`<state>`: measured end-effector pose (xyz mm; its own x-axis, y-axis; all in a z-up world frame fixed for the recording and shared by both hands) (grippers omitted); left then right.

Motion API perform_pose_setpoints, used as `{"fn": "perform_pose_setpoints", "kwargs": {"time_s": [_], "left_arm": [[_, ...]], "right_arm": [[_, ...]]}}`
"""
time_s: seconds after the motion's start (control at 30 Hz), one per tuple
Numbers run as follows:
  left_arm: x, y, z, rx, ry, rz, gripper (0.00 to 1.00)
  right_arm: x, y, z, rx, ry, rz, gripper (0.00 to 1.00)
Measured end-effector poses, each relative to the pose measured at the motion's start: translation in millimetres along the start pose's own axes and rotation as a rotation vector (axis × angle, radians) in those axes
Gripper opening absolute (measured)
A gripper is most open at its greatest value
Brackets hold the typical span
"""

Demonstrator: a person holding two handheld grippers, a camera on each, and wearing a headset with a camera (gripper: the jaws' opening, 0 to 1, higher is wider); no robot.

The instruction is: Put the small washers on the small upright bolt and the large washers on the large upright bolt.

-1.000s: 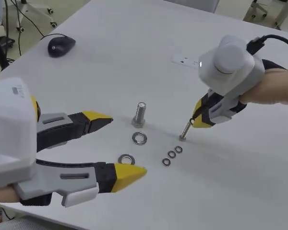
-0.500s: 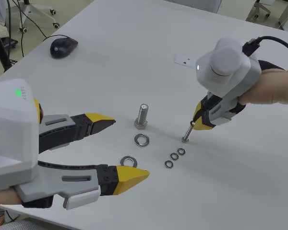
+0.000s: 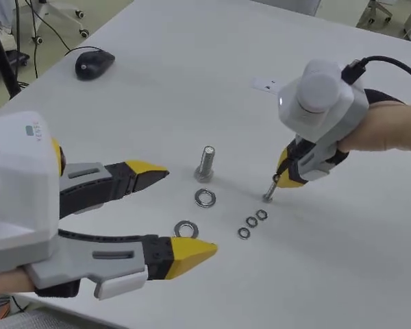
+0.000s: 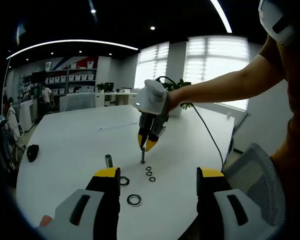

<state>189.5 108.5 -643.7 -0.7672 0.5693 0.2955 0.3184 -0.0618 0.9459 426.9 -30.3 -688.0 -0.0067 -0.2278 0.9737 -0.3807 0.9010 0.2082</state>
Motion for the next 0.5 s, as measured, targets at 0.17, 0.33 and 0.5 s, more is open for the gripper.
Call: {"fn": "perform_pose_setpoints", "kwargs": {"time_s": [0.17, 0.33, 0.5], "left_arm": [[0.9, -0.5, 0.3, 0.003, 0.002, 0.000, 0.61], [1.3, -1.3, 1.2, 0.006, 0.004, 0.002, 0.61], [1.5, -1.9, 1.5, 0.010, 0.004, 0.000, 0.61]], "right_arm": [[-13.0, -2.3, -0.6, -0.006, 0.014, 0.008, 0.12], [-21.9, -2.0, 2.9, -0.004, 0.016, 0.010, 0.13], [-33.8, -3.2, 5.6, 0.000, 0.015, 0.014, 0.13]]}}
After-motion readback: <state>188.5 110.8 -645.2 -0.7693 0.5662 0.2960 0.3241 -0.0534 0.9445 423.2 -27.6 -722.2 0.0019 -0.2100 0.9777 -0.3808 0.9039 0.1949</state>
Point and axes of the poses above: the centre of the closed fingertips' face, and the gripper's own axes: x roughly backward along the fingers, z roughly to its left, y roughly out of its top, the point moved 9 cm from there along x, roughly backward along the fingers
